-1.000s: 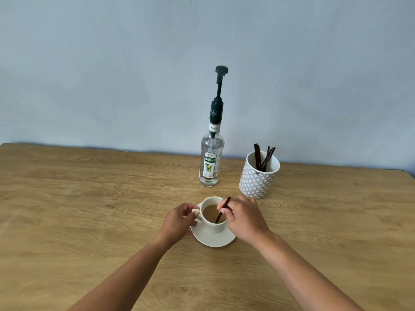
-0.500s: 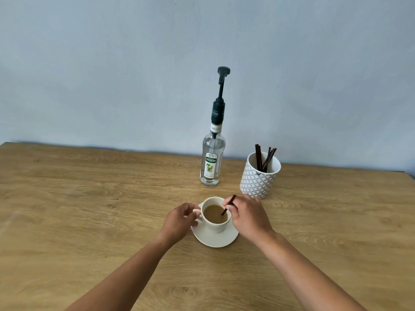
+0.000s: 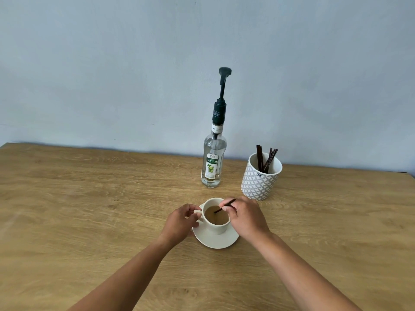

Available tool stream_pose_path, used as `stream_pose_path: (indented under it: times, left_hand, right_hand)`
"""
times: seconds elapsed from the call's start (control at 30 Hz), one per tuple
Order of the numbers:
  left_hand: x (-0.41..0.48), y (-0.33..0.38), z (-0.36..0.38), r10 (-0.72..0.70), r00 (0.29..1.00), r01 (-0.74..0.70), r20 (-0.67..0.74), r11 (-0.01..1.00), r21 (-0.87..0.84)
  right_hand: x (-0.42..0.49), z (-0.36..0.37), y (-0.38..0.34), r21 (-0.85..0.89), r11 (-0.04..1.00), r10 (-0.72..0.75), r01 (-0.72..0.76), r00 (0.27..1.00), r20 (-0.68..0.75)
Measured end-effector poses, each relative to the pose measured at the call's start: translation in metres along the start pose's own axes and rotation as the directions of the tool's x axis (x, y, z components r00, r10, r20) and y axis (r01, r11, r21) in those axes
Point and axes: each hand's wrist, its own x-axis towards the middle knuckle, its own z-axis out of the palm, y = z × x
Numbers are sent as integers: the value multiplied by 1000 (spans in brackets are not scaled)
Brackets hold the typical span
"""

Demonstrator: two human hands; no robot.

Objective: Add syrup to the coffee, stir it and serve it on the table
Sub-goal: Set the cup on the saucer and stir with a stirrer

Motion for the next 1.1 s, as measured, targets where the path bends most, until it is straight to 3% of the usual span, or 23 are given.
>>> stream_pose_path:
  times: [0.13, 0.43, 0.77, 1.1]
  left_hand:
    - [0, -1, 1, -1, 1000, 1, -2, 1000, -2]
    - [0, -1, 0, 8, 1000, -8, -3, 1000, 20]
    - [0, -1, -1, 33, 999, -33, -2, 998, 49]
    - [1, -1, 0, 30, 1000, -29, -2, 998, 50]
  right_hand:
    - [-1, -3, 6, -71, 998, -2, 3, 1000, 12]
    - [-5, 6, 0, 16, 999, -28, 28, 1000, -1]
    - [-6, -2, -3, -184, 980, -80, 78, 997, 0]
    - [-4, 6, -12, -79, 995, -65, 67, 997, 33]
